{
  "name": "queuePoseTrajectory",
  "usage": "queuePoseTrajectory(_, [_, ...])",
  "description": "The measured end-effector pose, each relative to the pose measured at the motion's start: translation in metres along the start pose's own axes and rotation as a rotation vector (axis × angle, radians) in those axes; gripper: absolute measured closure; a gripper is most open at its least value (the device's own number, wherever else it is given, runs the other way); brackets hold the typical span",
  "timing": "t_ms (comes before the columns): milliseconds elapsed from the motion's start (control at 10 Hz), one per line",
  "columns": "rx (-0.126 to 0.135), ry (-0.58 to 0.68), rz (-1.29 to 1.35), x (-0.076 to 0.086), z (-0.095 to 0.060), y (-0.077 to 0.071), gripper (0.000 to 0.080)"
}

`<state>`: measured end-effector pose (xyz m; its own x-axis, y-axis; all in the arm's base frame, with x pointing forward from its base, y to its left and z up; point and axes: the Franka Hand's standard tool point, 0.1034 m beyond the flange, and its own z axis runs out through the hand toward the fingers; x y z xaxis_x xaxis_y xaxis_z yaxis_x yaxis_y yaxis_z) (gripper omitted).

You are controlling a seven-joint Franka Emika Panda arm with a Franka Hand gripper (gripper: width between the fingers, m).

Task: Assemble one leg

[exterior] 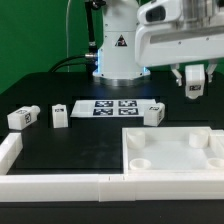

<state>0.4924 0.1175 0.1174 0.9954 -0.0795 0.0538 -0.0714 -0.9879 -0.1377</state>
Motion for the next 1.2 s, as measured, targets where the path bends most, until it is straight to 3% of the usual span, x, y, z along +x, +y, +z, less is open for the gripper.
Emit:
queuePoseTrajectory(100, [0.005,0.124,-0.008,0.007,0.0,-0.001,0.0512])
queuePoseTrajectory(300, [0.01,0.298,-0.031,0.004,0.0,-0.002,0.0512])
queuePoseTrajectory(400, [0.002,0.272,-0.056,0.001,0.005,0.0,0.0512])
queuePoseTrajectory(600, [-0.02,0.291,-0.17,0.03,0.01,0.012,0.0512])
queuePoseTrajectory(800, [-0.025,0.317,-0.225,0.059,0.011,0.014,0.0512])
queuePoseTrajectory(1200, [-0.025,0.319,-0.23,0.061,0.012,0.014,0.0512])
